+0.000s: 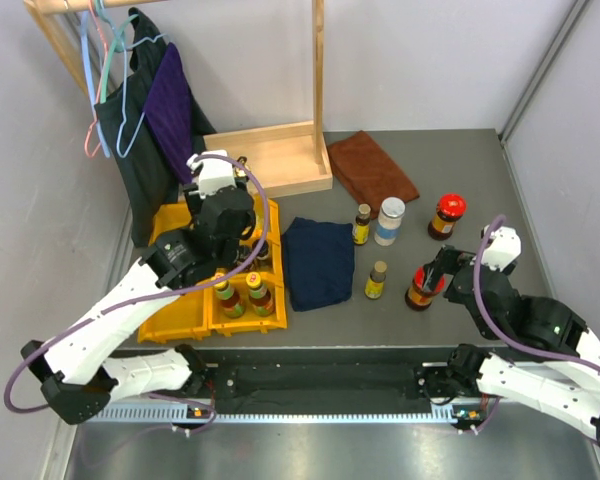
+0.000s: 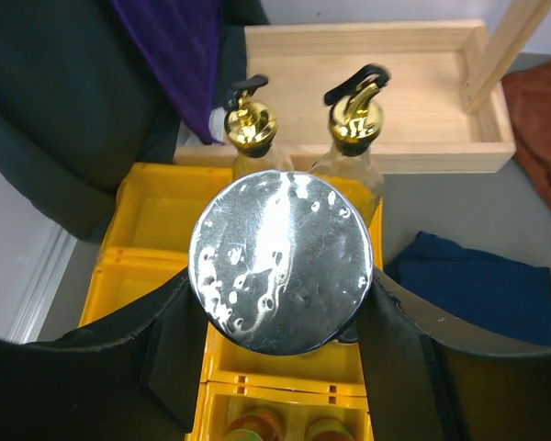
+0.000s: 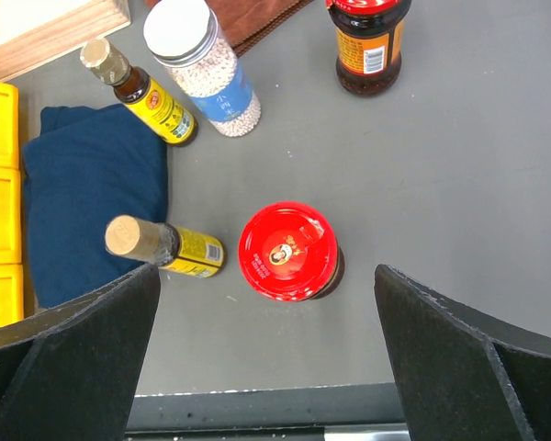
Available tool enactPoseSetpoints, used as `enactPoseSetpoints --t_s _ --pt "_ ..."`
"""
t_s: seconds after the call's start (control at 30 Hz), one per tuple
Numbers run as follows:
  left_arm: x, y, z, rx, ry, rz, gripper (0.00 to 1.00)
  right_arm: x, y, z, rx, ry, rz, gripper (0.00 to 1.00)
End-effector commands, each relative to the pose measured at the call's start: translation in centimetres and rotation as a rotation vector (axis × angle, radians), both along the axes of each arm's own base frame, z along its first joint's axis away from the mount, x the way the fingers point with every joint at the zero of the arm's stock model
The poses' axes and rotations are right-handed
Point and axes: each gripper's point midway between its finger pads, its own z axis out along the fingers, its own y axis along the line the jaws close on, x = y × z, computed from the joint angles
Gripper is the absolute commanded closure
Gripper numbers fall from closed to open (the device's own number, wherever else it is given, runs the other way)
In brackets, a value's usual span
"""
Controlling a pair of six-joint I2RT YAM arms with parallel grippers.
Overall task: Organize the condiment bottles
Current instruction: Place the bottle in the storage box.
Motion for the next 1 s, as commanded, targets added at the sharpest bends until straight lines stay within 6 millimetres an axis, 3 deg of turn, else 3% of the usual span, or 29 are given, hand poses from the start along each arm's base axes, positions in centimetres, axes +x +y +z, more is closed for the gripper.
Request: enactPoseSetpoints --t_s 0.0,0.33,0.47,0.6,0.97 --pt "0.9 0.3 -0.8 -0.067 0.017 0.002 0.97 0.5 0.3 0.8 0.008 -0.025 -0.008 0.01" --pt "1.2 8.2 -2.9 -0.072 0.004 0.263 0.98 0.5 0.2 0.8 0.01 -0.027 -0.006 0.01" --pt "1.4 10.4 -4.2 -0.124 -0.006 0.312 0.99 0.5 0.2 0.6 0.008 -0.025 -0.004 0.01" --pt "2.5 12.3 -5.2 -0.164 -0.025 0.376 1.0 0.5 0.5 0.5 0.012 -0.024 0.002 0.01" --pt "8.3 15.6 -8.3 -0.281 -0.067 0.463 1.0 0.6 0.7 0.6 0.042 -0.051 0.02 0.01"
